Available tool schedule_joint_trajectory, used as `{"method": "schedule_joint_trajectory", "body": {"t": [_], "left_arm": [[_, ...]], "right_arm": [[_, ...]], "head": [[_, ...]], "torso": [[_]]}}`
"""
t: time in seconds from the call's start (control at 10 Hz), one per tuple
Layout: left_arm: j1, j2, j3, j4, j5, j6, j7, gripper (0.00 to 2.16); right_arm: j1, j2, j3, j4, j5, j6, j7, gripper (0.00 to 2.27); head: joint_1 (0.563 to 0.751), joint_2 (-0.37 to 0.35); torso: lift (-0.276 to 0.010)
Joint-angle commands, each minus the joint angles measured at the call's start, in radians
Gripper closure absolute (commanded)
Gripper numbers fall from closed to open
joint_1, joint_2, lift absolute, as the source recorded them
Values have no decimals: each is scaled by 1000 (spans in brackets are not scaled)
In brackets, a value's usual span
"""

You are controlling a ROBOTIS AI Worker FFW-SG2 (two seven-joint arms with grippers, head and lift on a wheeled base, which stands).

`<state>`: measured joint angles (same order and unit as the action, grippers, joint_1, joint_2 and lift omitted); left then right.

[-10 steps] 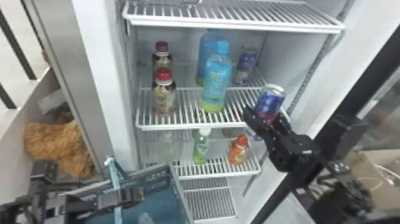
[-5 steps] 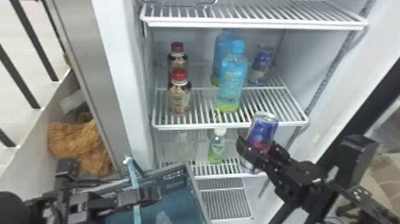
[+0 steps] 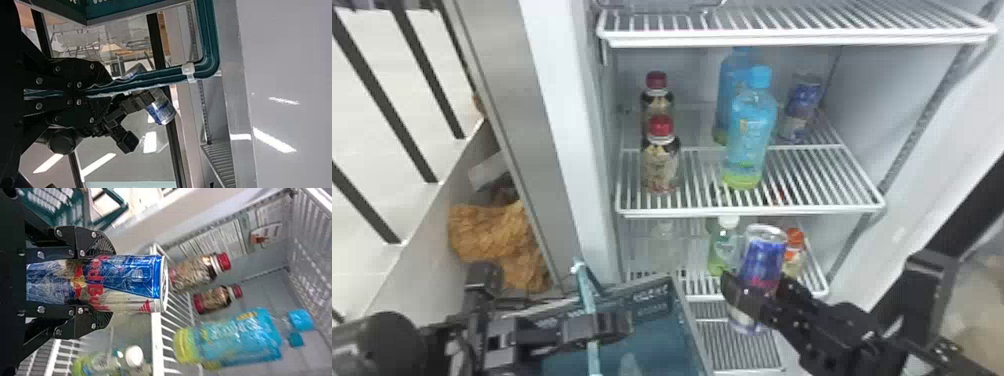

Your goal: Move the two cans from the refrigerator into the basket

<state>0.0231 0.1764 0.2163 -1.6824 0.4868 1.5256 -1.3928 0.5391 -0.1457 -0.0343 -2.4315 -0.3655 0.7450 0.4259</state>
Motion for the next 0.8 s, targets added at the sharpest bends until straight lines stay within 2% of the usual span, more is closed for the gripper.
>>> {"method": "schedule_joint_trajectory", "body": {"t": [0.0,0.2,0.5,0.7], "left_arm": [[-1,0,-5,0,2,3,1,1193],[-4,3,-13,0,2,6,5,1193],[-11,5,-23,0,8,11,8,1193],[-13,5,-25,0,16,11,9,1193]], "right_arm": [[-2,0,14,8,-3,31,34,1283],[-26,-2,34,32,-3,58,83,1283],[-119,-37,144,138,-29,107,139,1283],[-171,-43,182,207,-7,148,163,1234]], "head": [[695,9],[695,35],[695,97],[695,142]], "torso": [[-25],[-25],[-25],[-25]]}}
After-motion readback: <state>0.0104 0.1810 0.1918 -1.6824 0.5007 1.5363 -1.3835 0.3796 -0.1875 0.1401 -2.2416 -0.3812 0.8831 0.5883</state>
